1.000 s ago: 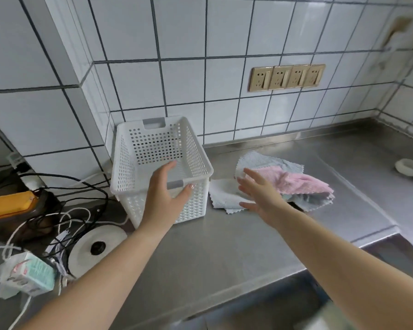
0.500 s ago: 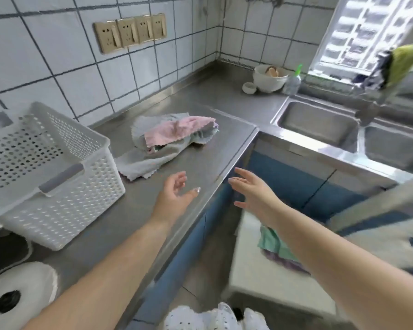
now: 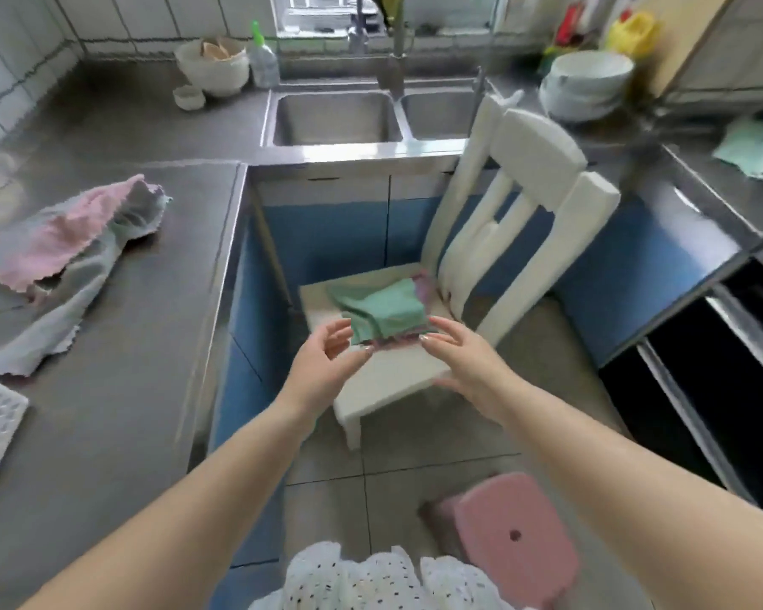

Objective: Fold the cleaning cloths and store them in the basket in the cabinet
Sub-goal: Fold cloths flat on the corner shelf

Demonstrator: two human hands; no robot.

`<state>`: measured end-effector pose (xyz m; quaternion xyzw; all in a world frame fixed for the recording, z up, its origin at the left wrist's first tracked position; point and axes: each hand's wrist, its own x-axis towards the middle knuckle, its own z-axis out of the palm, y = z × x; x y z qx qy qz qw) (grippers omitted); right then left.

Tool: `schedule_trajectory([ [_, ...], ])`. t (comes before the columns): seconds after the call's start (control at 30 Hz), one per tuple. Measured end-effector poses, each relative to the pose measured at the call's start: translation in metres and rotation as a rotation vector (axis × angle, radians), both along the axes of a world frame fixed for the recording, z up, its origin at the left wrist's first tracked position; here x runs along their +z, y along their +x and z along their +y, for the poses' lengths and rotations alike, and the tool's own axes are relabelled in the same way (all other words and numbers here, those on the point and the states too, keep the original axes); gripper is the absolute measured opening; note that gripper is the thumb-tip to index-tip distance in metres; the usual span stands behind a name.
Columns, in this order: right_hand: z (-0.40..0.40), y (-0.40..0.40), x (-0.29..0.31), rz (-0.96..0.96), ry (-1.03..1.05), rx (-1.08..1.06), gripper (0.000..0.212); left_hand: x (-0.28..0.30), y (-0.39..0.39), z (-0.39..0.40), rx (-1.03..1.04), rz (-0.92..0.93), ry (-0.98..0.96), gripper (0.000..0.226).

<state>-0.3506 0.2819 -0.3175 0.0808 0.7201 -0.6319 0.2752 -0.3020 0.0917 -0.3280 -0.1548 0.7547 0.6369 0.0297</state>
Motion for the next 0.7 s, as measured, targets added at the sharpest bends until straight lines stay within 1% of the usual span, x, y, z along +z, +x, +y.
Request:
schedule_trajectory([
  [0.13,0.071,0.029,-0.009,-0.034,0.004,-0.189,0.05,-0.004,-0.006,0.059,-0.177,-0.021,-0.024,0.052],
  [0.23,0.117,0.052,-0.013,-0.039,0.012,-0.299,0.048,-0.009,-0.006,0.103,-0.263,-0.049,-0.022,0.052],
  [0.47,0.246,0.119,-0.017,-0.03,0.041,-0.536,0.049,-0.016,0.01,0.245,-0.479,-0.083,-0.029,0.047],
  [0.57,0.312,0.146,-0.019,-0.03,0.033,-0.575,0.05,-0.021,0.023,0.315,-0.528,-0.094,-0.012,0.048],
  [0.6,0.316,0.147,-0.019,-0.035,0.024,-0.582,0.049,-0.021,0.023,0.32,-0.535,-0.1,-0.012,0.049],
  [0.63,0.358,0.162,-0.019,-0.031,0.019,-0.591,0.048,-0.025,0.035,0.366,-0.542,-0.104,0.005,0.049],
  [0.7,0.385,0.166,-0.02,-0.026,0.008,-0.619,0.047,-0.028,0.044,0.396,-0.525,-0.123,0.048,0.047],
])
